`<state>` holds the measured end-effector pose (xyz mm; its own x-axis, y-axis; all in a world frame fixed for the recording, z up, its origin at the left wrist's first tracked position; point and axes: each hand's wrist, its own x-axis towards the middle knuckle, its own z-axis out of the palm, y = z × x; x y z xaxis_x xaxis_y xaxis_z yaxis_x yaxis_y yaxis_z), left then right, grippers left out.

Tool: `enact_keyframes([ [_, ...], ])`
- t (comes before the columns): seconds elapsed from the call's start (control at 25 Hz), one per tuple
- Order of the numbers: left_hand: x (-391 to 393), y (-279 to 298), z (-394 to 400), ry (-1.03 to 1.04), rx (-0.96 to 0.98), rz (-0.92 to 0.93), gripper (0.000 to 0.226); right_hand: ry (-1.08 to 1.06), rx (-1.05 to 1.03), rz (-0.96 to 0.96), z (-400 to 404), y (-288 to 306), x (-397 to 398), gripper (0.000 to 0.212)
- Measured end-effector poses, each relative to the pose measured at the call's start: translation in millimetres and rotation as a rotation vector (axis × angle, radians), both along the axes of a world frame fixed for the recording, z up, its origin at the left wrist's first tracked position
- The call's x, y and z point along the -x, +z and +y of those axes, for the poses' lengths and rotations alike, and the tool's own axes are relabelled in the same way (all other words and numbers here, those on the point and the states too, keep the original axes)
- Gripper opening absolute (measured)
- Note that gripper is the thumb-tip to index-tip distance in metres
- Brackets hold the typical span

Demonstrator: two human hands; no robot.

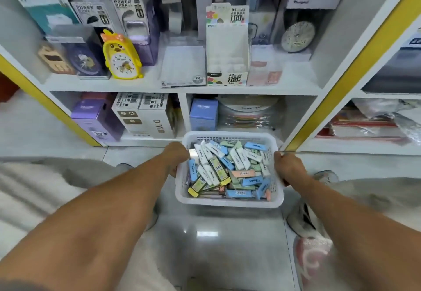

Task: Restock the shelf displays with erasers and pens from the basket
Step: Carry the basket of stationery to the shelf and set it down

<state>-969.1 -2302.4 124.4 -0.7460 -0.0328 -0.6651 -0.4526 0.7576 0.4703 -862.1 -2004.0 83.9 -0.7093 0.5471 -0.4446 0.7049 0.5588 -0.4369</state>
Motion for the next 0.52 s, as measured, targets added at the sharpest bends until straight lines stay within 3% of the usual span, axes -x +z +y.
enact_keyframes([
  [0.24, -6, -101, -4, -0.011, 0.074, -0.149, 0.023, -0.010, 0.058, -0.256, -8, -102, -6, 0.037],
  [0.4, -14, -138, -15, -0.044, 0.098, -0.184, 0.017, 0.024, 0.071, -0.324, -18, -134, -5, 0.033],
  [0.52, -18, -146, -13, -0.198, 0.216, -0.164, 0.014, 0.103, -0.002, -0.357, -24, -141, -9, 0.035],
])
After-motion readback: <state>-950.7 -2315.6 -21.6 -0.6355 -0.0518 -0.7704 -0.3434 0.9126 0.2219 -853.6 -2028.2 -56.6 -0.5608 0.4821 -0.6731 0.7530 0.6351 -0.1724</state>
